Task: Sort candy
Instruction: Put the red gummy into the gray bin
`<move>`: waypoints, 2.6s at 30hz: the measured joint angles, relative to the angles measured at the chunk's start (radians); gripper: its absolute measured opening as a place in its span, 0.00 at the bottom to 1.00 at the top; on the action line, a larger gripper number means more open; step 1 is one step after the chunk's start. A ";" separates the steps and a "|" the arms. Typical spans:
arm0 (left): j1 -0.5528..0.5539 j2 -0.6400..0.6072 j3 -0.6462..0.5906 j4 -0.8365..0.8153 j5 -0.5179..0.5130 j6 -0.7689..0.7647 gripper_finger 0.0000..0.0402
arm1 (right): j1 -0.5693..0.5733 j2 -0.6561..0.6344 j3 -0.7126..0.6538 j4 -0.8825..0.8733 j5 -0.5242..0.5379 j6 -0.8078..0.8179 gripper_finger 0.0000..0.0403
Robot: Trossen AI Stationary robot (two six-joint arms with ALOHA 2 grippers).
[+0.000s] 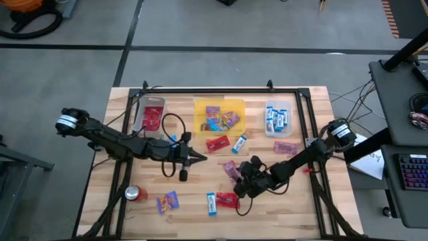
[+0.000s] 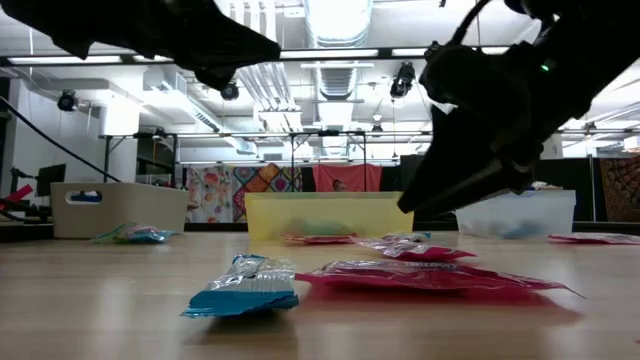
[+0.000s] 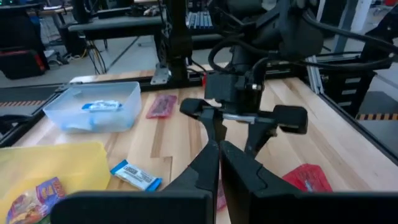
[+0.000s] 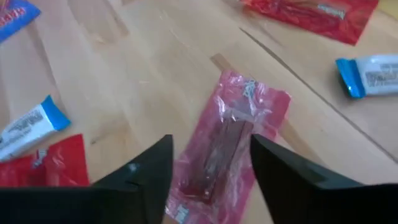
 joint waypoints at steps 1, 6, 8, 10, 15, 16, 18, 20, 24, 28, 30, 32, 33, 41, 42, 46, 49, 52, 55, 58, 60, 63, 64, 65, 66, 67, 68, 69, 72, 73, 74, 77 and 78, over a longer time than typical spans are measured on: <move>0.000 0.000 -0.004 0.002 0.000 0.000 0.00 | -0.001 0.006 0.006 0.002 0.000 0.010 0.54; 0.000 0.021 0.000 0.009 0.000 0.000 0.00 | -0.007 0.032 0.020 0.007 0.024 0.058 0.70; 0.000 0.032 0.003 0.021 0.000 0.000 0.00 | -0.008 0.045 0.020 0.008 0.034 0.082 0.73; 0.000 0.039 0.003 0.032 0.001 0.000 0.00 | -0.012 0.063 0.024 0.019 0.034 0.099 0.73; 0.000 0.051 0.002 0.063 0.001 0.000 0.00 | -0.015 0.128 0.042 0.012 0.044 0.091 0.69; 0.000 0.052 0.002 0.065 0.001 0.000 0.00 | -0.015 0.137 0.046 0.011 0.048 0.088 0.67; 0.000 0.052 0.001 0.065 0.004 0.000 0.00 | -0.015 0.155 0.053 0.019 0.066 0.080 0.63; 0.000 0.055 0.001 0.068 0.004 -0.003 0.00 | -0.015 0.159 0.053 0.015 0.070 0.071 0.59; 0.000 0.062 0.001 0.072 0.004 -0.003 0.00 | -0.016 0.159 0.052 0.004 0.074 0.054 0.48; 0.000 0.063 0.001 0.070 0.004 -0.007 0.00 | -0.016 0.157 0.052 0.005 0.066 0.034 0.37; 0.000 0.063 0.001 0.069 0.004 -0.007 0.00 | -0.016 0.156 0.053 0.005 0.065 0.028 0.33; 0.000 0.066 0.001 0.074 0.004 -0.018 0.00 | -0.016 0.155 0.056 0.004 0.059 0.016 0.29; 0.000 0.069 0.001 0.073 0.004 -0.023 0.00 | -0.016 0.154 0.058 0.004 0.057 0.010 0.27; -0.001 0.106 0.001 0.099 0.004 -0.057 0.06 | -0.016 0.121 0.066 -0.005 0.017 -0.065 0.17; -0.001 0.110 0.001 0.101 0.004 -0.059 0.07 | -0.015 0.115 0.065 -0.005 0.017 -0.073 0.16; -0.002 0.123 0.001 0.103 0.005 -0.059 0.14 | -0.016 0.081 0.065 -0.003 0.018 -0.107 0.15; -0.002 0.129 0.001 0.108 0.012 -0.039 0.18 | -0.018 0.051 0.065 -0.004 0.021 -0.133 0.14; -0.002 0.129 0.001 0.109 0.053 0.024 0.21 | -0.020 0.016 0.065 0.001 0.024 -0.164 0.14; -0.002 0.129 0.001 0.108 0.118 0.110 0.25 | -0.035 -0.029 0.065 -0.003 0.000 -0.171 0.14; -0.002 0.136 0.001 0.110 0.142 0.199 0.30 | -0.070 -0.081 0.065 0.001 -0.111 -0.180 0.14; -0.002 0.152 0.001 0.110 0.141 0.258 0.34 | -0.099 -0.112 0.065 0.009 -0.207 -0.181 0.14; -0.002 0.190 0.012 0.112 0.141 0.321 0.42 | -0.143 -0.147 0.065 0.038 -0.348 -0.200 0.14; -0.002 0.202 0.019 0.113 0.139 0.335 0.44 | -0.158 -0.154 0.065 0.051 -0.391 -0.206 0.14; -0.002 0.214 0.023 0.114 0.137 0.348 0.46 | -0.173 -0.164 0.065 0.067 -0.434 -0.213 0.14; -0.002 0.226 0.029 0.114 0.137 0.358 0.48 | -0.186 -0.172 0.065 0.074 -0.471 -0.219 0.14; -0.002 0.238 0.037 0.115 0.134 0.366 0.49 | -0.200 -0.179 0.064 0.083 -0.503 -0.226 0.14; -0.002 0.248 0.044 0.119 0.128 0.370 0.50 | -0.213 -0.185 0.064 0.103 -0.534 -0.231 0.14; -0.002 0.257 0.051 0.120 0.117 0.372 0.51 | -0.225 -0.186 0.064 0.126 -0.562 -0.235 0.14; -0.002 0.282 0.077 0.124 0.108 0.375 0.51 | -0.254 -0.185 0.064 0.173 -0.623 -0.250 0.14; -0.002 0.289 0.083 0.120 0.108 0.380 0.50 | -0.262 -0.180 0.064 0.189 -0.634 -0.254 0.14; -0.002 0.296 0.094 0.122 0.108 0.385 0.49 | -0.269 -0.179 0.065 0.190 -0.645 -0.263 0.14; -0.003 0.310 0.108 0.116 0.108 0.390 0.44 | -0.283 -0.165 0.064 0.191 -0.654 -0.285 0.14; -0.003 0.315 0.116 0.109 0.108 0.389 0.41 | -0.285 -0.165 0.064 0.188 -0.656 -0.289 0.14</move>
